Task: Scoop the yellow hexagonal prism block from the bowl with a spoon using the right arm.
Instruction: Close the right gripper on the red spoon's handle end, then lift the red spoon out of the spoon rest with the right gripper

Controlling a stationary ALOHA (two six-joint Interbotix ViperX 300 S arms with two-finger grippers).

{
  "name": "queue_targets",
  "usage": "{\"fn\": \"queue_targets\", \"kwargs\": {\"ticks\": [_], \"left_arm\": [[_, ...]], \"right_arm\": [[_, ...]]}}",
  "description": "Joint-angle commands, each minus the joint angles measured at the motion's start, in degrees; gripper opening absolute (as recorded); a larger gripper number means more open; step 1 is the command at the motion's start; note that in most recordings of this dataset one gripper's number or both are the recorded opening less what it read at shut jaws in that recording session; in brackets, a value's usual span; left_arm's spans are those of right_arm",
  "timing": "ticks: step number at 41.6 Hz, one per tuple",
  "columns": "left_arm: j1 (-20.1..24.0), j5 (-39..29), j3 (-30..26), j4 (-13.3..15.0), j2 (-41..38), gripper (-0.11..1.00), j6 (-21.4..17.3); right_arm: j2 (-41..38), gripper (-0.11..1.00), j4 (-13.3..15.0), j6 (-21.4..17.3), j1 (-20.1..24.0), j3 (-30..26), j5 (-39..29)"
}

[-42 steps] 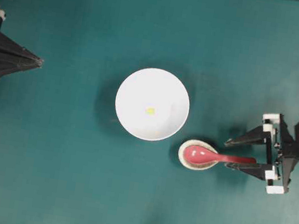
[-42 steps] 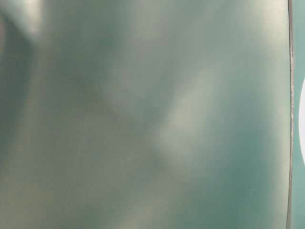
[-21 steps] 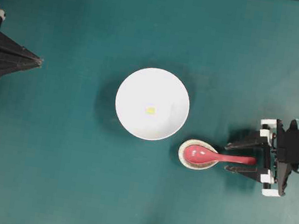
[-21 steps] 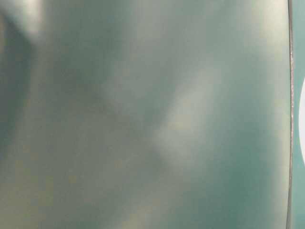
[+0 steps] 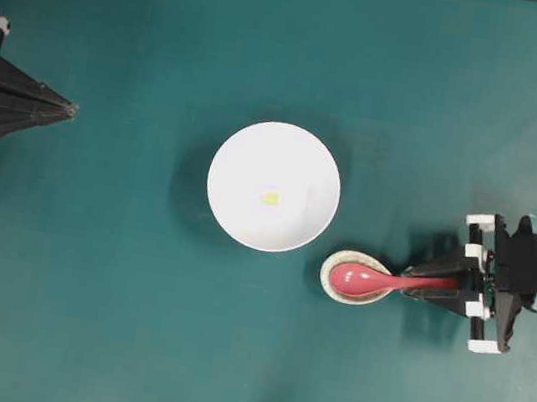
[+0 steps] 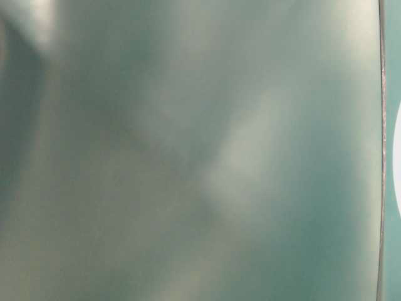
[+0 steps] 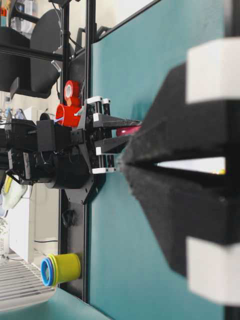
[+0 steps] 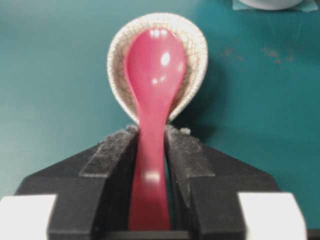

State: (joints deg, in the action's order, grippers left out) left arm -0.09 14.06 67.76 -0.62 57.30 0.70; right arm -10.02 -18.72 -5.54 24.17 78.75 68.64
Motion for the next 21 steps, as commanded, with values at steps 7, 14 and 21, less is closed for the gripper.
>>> {"fn": "queue_targets", "kwargs": {"ticks": [7,14,21], "left_arm": [[0.18,0.53,-1.49,-0.09,-0.09,0.0,0.18],[0.18,0.44,-1.49,-0.09,0.0,0.0,0.09],[0.18,0.09,-1.49,-0.09,0.18,0.0,0.09]], "right_arm": [[1.93,0.21,0.0,0.18,0.18,-1.41,0.09],[7.47,0.21,0.09,1.05,0.09,-2.02,-2.72],[17.84,0.21,0.0,4.75,-1.23,-3.25,-12.22]]}}
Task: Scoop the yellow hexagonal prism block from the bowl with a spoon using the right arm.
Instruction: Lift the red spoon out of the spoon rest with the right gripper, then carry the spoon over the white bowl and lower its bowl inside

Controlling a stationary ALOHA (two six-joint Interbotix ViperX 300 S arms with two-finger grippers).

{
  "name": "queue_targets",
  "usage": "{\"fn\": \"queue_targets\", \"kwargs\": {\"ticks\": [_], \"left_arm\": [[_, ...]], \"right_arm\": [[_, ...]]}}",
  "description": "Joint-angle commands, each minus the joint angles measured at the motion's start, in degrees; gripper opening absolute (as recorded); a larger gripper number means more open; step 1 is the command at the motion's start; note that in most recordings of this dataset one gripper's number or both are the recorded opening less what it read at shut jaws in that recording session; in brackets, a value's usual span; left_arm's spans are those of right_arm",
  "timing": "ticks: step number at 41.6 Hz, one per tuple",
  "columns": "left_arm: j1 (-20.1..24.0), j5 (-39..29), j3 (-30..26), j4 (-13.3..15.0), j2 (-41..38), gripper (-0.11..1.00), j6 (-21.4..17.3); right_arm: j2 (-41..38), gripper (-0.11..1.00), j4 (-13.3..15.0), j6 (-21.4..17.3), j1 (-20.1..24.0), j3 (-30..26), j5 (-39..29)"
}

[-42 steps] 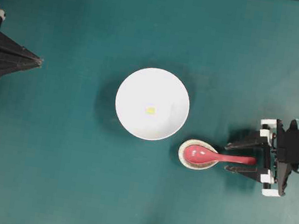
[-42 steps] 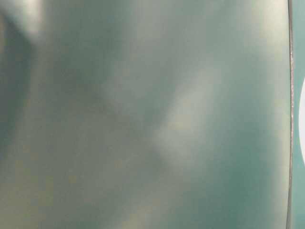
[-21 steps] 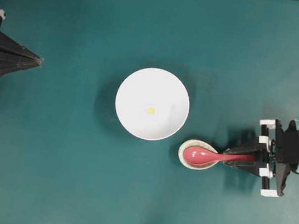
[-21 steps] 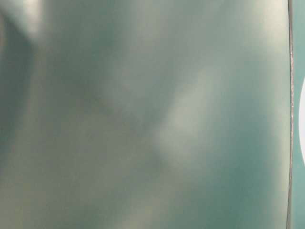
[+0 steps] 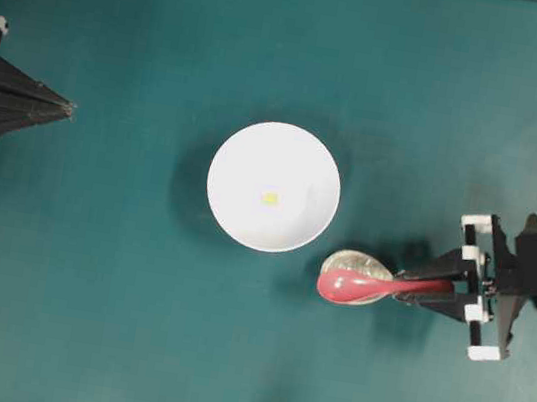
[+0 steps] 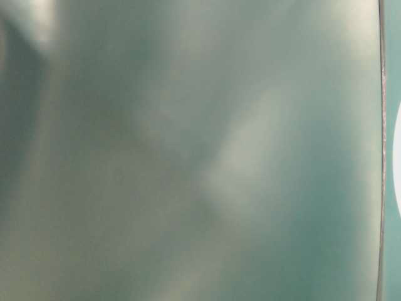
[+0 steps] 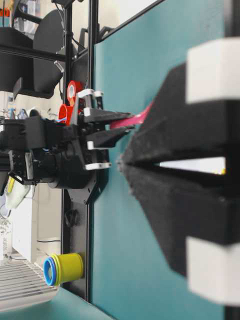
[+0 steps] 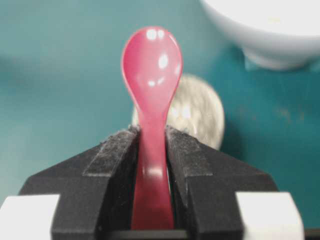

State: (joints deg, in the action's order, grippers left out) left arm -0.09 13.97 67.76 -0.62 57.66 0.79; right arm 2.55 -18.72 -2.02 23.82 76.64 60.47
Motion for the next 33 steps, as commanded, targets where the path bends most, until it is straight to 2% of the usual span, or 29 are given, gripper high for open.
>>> {"fn": "queue_targets", "kwargs": {"ticks": [1,7,17,26,33], "left_arm": [[0.18,0.0,-1.49,-0.09,-0.18,0.0,0.0],[0.18,-0.09,-1.58,-0.09,0.18,0.0,0.0],[0.18,-1.76,-1.76,-0.09,1.05,0.0,-0.09],[0.18,-2.11,-1.76,-0.09,1.05,0.0,-0.18],[0.18,-2.11,-1.76,-0.09,1.05,0.0,-0.35]], "right_arm": [[6.68,0.21,0.0,1.67,-1.05,-1.49,-5.71],[15.82,0.21,-0.09,5.01,-4.22,-4.66,-20.13],[27.33,0.21,0.18,7.73,-13.71,-15.21,-51.33],[27.07,0.21,0.35,7.73,-21.62,-26.28,-73.39],[22.41,0.21,0.79,7.38,-25.84,-34.45,-86.13]]}}
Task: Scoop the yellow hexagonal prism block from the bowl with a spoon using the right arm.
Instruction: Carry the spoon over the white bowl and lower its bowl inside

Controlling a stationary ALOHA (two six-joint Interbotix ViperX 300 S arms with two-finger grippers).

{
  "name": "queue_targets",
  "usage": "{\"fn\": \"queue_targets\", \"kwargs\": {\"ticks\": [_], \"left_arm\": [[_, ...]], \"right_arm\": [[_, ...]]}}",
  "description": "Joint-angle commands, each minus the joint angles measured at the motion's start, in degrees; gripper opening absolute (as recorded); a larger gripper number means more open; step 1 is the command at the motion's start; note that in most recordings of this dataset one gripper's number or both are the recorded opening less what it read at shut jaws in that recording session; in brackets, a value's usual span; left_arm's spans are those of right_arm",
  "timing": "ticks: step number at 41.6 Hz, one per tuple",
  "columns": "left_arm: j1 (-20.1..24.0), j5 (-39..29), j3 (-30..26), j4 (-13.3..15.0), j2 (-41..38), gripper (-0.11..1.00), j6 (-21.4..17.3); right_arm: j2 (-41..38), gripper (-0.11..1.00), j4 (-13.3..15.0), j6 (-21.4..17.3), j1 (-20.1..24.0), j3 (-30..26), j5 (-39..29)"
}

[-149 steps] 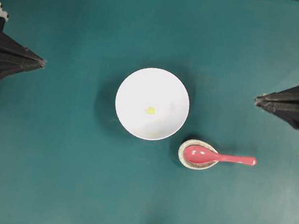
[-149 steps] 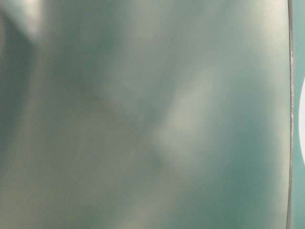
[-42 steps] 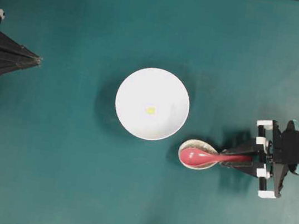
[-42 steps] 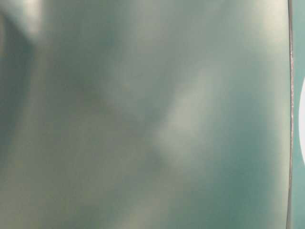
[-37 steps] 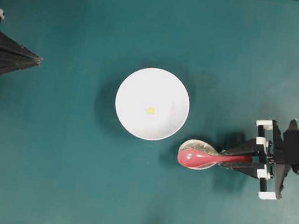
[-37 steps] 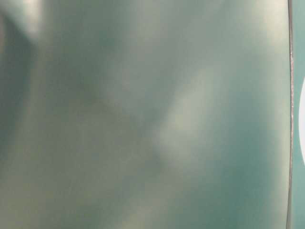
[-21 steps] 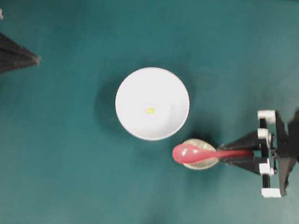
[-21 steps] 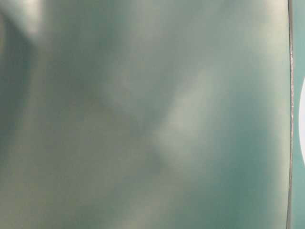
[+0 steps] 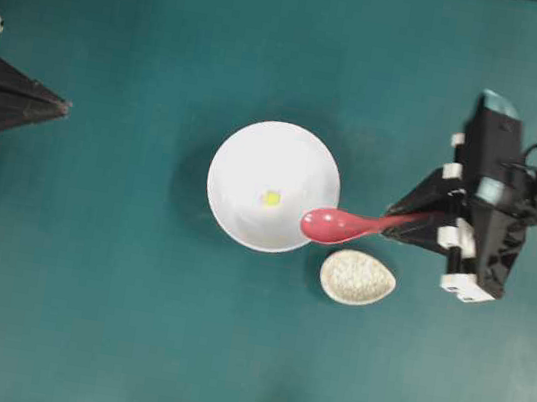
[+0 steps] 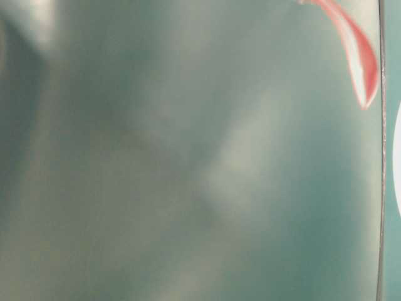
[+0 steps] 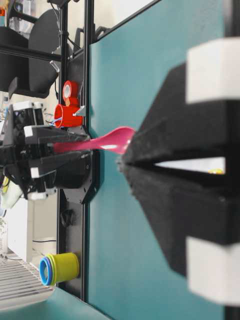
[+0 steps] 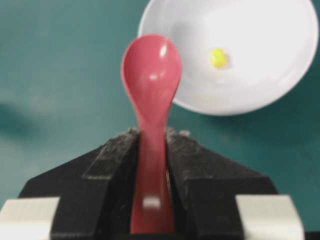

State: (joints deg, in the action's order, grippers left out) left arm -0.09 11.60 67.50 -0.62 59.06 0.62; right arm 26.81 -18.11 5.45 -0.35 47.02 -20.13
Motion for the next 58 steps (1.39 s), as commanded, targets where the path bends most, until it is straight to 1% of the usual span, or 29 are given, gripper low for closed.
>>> {"fn": "queue_targets", "kwargs": {"ticks": [1,7,12,18,23,25,32,36,43,58], "left_arm": [[0.18,0.26,-1.49,-0.09,-0.35,0.0,-0.09],[0.18,0.0,-1.49,-0.18,-0.35,0.0,0.18],[0.18,-0.35,-1.49,-0.09,-0.44,0.0,0.18],[0.18,-1.41,-1.49,-0.09,-0.35,0.0,0.18],[0.18,-1.93,-1.49,-0.09,-0.35,0.0,0.18],[0.18,-1.85,-1.49,-0.09,-0.35,0.0,0.26],[0.18,-1.85,-1.49,-0.09,-0.35,0.0,0.26],[0.18,-1.85,-1.49,-0.09,-0.35,0.0,0.26],[0.18,-1.93,-1.49,-0.09,-0.35,0.0,0.26],[0.18,-1.93,-1.49,-0.09,-0.35,0.0,0.26]], "right_arm": [[-2.64,0.21,0.18,-0.09,-2.11,-5.8,-6.86],[-8.7,0.21,0.44,-0.18,-4.48,-12.13,-15.56],[-13.27,0.21,0.88,-0.26,-5.63,-16.79,-20.74],[-17.49,0.21,2.02,-0.26,-5.98,-21.53,-24.96],[-20.21,0.21,3.34,-0.7,-6.06,-24.52,-27.51],[-21.01,0.21,4.31,-1.32,-6.24,-25.22,-28.39],[-23.2,0.21,7.56,-4.48,-6.24,-25.75,-28.74],[-24.43,0.21,8.44,-5.89,-6.24,-25.75,-28.74],[-25.58,0.21,8.61,-6.15,-6.24,-25.75,-28.48],[-26.98,0.21,8.44,-6.24,-6.24,-25.66,-25.66]]}}
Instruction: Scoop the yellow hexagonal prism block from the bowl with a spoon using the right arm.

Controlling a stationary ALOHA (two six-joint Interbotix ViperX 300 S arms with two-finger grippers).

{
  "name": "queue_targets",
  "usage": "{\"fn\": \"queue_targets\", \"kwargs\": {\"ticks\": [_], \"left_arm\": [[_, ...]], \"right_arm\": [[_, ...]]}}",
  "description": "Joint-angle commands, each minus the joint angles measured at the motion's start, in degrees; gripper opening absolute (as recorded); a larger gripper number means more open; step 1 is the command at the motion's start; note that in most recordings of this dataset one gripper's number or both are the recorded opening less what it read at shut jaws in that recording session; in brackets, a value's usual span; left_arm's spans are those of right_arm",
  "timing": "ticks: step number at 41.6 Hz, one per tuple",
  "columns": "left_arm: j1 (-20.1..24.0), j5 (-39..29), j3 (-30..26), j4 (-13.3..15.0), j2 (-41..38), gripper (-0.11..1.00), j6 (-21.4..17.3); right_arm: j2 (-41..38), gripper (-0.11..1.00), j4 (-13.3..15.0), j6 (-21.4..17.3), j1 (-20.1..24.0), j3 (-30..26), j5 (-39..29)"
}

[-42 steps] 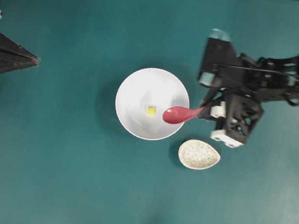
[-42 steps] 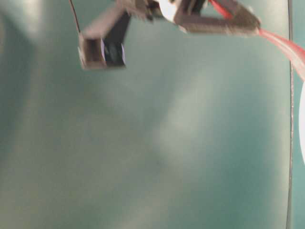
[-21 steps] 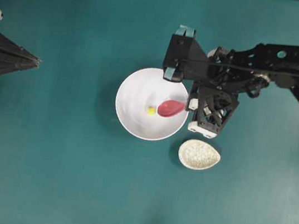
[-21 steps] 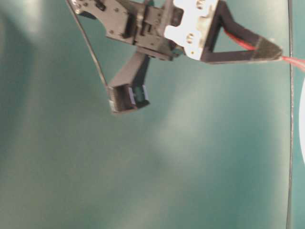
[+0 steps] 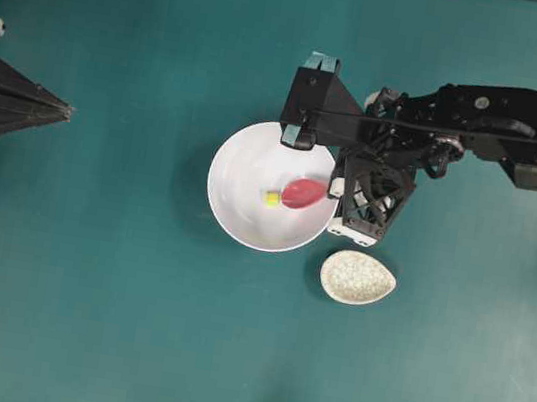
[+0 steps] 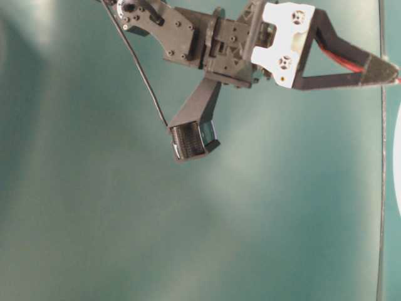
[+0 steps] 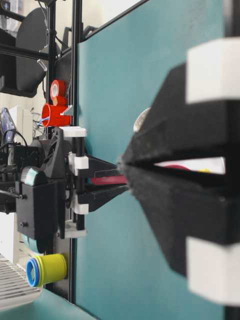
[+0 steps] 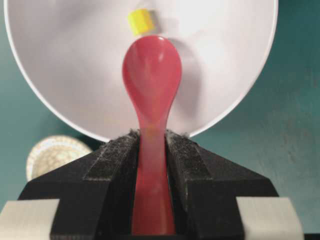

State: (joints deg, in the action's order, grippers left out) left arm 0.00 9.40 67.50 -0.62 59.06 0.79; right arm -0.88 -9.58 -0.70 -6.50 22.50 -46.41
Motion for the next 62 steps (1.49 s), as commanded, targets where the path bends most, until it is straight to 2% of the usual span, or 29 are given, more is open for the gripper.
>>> {"fn": "queue_targets", "kwargs": {"ticks": [1,15,31,43,55,62], "left_arm": [[0.09,0.18,-1.49,-0.09,-0.35,0.0,0.09],[0.09,-0.7,-1.49,-0.18,-0.35,0.0,0.09],[0.09,-1.49,-1.49,-0.09,-0.35,0.0,0.09],[0.09,-1.76,-1.41,-0.09,-0.35,0.0,0.0],[0.09,-1.85,-1.49,-0.09,-0.35,0.0,0.0],[0.09,-1.85,-1.49,-0.09,-0.35,0.0,0.0]], "right_arm": [[0.62,0.21,-0.09,0.0,0.0,-1.14,0.7],[-1.23,0.21,-0.18,0.0,1.14,-1.14,2.55],[-1.67,0.21,-0.26,0.0,1.85,-1.32,12.92],[-1.67,0.21,-0.44,0.0,1.93,-1.32,17.75],[-1.32,0.21,-0.44,0.0,1.93,-1.67,18.98],[1.67,0.21,-0.7,-0.26,1.93,-2.29,18.54]]}}
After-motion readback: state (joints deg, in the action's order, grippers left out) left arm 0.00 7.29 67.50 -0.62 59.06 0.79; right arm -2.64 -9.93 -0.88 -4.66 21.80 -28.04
